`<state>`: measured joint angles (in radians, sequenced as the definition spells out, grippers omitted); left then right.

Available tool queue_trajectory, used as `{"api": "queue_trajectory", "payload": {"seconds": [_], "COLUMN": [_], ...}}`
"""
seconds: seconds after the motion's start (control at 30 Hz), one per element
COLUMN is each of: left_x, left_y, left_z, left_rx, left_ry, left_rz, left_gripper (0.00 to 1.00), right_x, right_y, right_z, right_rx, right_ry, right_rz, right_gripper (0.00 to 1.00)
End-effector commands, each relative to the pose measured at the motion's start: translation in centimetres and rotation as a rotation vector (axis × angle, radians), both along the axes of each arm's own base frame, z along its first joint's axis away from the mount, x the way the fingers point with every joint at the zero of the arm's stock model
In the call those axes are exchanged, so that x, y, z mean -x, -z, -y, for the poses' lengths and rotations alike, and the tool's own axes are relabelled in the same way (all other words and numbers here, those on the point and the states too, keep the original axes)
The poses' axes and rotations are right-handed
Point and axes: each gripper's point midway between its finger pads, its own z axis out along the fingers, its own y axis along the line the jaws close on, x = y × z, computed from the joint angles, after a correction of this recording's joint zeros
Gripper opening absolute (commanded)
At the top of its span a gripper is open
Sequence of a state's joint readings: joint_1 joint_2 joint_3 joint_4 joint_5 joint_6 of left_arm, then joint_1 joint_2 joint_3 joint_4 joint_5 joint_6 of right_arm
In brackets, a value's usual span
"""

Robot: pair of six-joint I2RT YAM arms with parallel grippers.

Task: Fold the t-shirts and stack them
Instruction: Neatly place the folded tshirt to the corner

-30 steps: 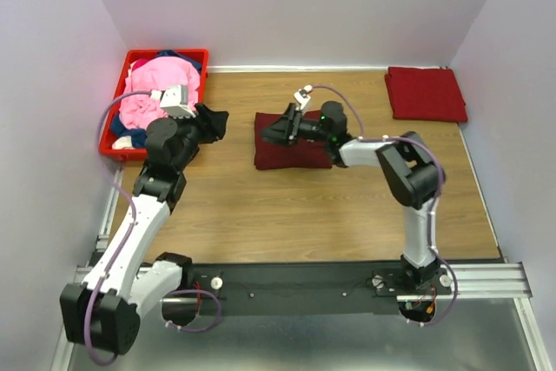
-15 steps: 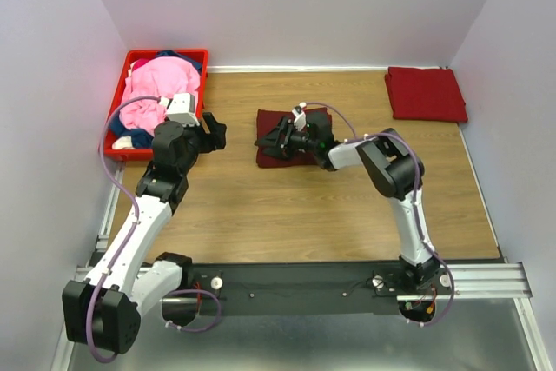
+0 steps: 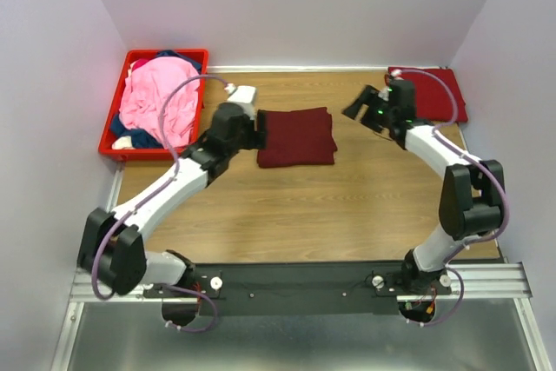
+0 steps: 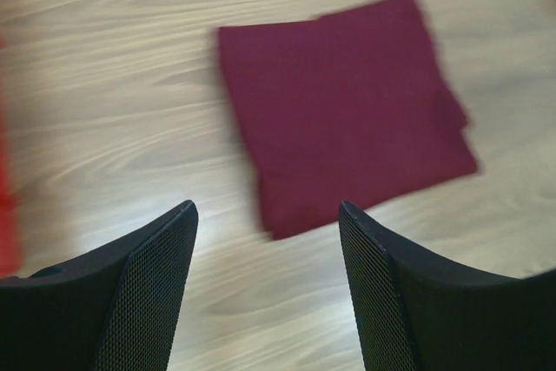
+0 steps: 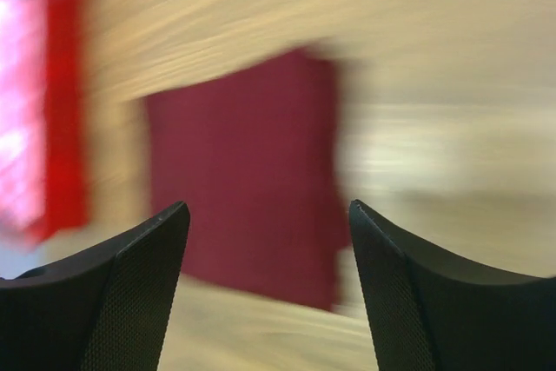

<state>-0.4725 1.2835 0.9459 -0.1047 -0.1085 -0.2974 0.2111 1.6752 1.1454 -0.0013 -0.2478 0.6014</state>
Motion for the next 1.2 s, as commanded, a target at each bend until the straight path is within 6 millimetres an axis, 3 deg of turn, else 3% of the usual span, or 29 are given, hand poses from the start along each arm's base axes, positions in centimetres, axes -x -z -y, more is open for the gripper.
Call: {"api": "queue_trajectory", "payload": {"seconds": [0.0, 0.03, 0.1, 0.17, 0.2, 0.23, 0.27, 0.33, 0.37, 0.47, 0.57, 0.73, 0.9, 1.07, 1.17], "left_x": [-0.6, 0.1, -0.5, -0.6, -0.8, -0.9, -0.1, -0.4, -0.1, 0.1, 0.7, 0.6, 0.3, 0.6, 0.7], "left_y": [0.3, 0.7, 1.8, 3.1, 4.0, 4.7, 7.5, 7.5, 10.6, 10.9, 13.0, 14.7, 16.3, 18.8, 19.1], "left_z": [4.6, 6.7, 9.6, 11.3, 14.0, 15.0, 16.8, 19.4, 22.0, 23.5, 24.9, 26.2, 26.1, 24.7, 24.1], "left_rx": [-0.122, -0.141, -0.193, -0.266, -0.305, -0.328, -0.383, -0.388, -0.412, -0.393, -0.395, -0.385, -0.411, -0.462, -0.473], "left_ry": [0.047, 0.095, 0.139, 0.149, 0.180, 0.193, 0.238, 0.286, 0.374, 0.429, 0.480, 0.500, 0.486, 0.440, 0.417], "left_rz": [-0.005, -0.013, -0.026, -0.044, -0.047, -0.059, -0.101, -0.093, -0.144, -0.150, -0.184, -0.205, -0.219, -0.274, -0.279], "left_gripper": [0.75, 0.75, 0.75, 0.75, 0.74, 0.73, 0.66, 0.60, 0.59, 0.58, 0.58, 0.59, 0.58, 0.43, 0.39], "right_x": [3.8, 4.0, 4.7, 5.0, 5.0, 5.1, 5.0, 5.0, 5.2, 5.3, 5.3, 5.2, 5.3, 5.1, 4.9], "right_y": [5.5, 5.5, 6.3, 6.4, 6.5, 6.6, 6.6, 6.6, 6.7, 6.7, 7.2, 8.3, 8.7, 8.8, 8.7], "right_z": [9.2, 10.2, 11.8, 13.1, 14.0, 14.7, 14.8, 15.5, 16.2, 16.3, 16.1, 15.3, 14.6, 13.7, 13.3], "right_rx": [0.224, 0.224, 0.222, 0.215, 0.197, 0.189, 0.177, 0.171, 0.176, 0.171, 0.166, 0.137, 0.113, 0.084, 0.068], "right_ry": [0.175, 0.200, 0.242, 0.289, 0.325, 0.345, 0.355, 0.378, 0.394, 0.396, 0.386, 0.346, 0.314, 0.266, 0.245], "right_rz": [-0.190, -0.197, -0.227, -0.239, -0.249, -0.256, -0.259, -0.262, -0.264, -0.267, -0.279, -0.309, -0.320, -0.311, -0.303], "right_gripper": [0.83, 0.83, 0.84, 0.86, 0.87, 0.87, 0.87, 0.88, 0.88, 0.88, 0.88, 0.88, 0.88, 0.87, 0.87]}}
